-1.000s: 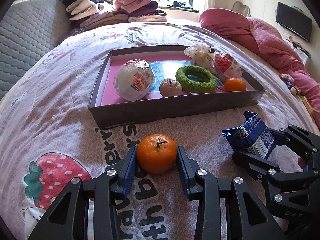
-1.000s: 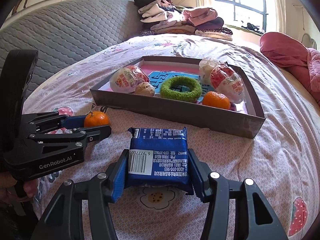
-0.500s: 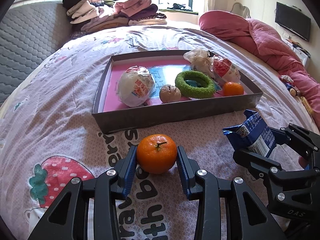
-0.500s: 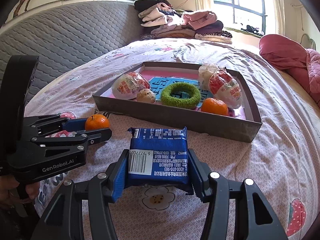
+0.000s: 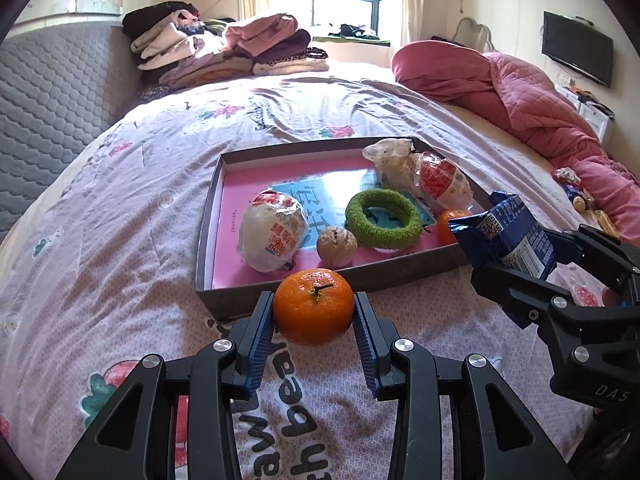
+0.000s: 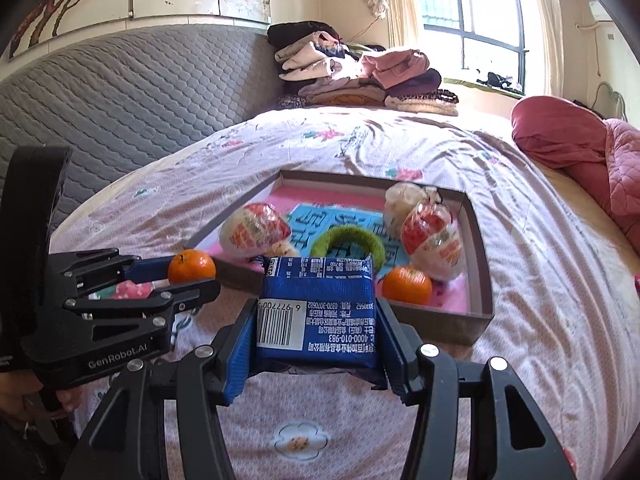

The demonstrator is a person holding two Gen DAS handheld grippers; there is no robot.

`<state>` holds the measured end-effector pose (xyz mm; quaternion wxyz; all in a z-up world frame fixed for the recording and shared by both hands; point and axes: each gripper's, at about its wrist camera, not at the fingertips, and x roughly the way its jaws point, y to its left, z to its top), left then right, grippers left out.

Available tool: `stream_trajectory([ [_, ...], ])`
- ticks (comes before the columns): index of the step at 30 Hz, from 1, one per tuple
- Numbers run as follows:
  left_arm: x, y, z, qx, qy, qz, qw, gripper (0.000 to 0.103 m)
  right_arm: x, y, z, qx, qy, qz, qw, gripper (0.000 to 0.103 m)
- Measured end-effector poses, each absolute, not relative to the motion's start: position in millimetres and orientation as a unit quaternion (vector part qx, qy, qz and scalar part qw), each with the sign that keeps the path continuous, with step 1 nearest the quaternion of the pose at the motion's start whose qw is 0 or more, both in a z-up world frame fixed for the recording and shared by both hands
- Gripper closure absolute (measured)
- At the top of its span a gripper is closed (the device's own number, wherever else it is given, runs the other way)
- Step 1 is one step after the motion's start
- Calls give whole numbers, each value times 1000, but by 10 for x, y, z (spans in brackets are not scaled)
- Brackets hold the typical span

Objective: Organize objects
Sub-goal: 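Carry the tangerine in left tool and snack packet in right tool over the tray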

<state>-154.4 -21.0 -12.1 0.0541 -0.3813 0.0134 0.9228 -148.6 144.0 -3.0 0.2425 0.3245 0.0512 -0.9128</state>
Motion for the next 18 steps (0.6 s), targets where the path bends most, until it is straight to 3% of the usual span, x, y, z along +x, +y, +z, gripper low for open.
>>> stream_trajectory([
  [18, -2061, -249, -3, -367, 15, 929, 50, 63, -2007, 1419, 202, 291, 59, -928, 226, 48],
])
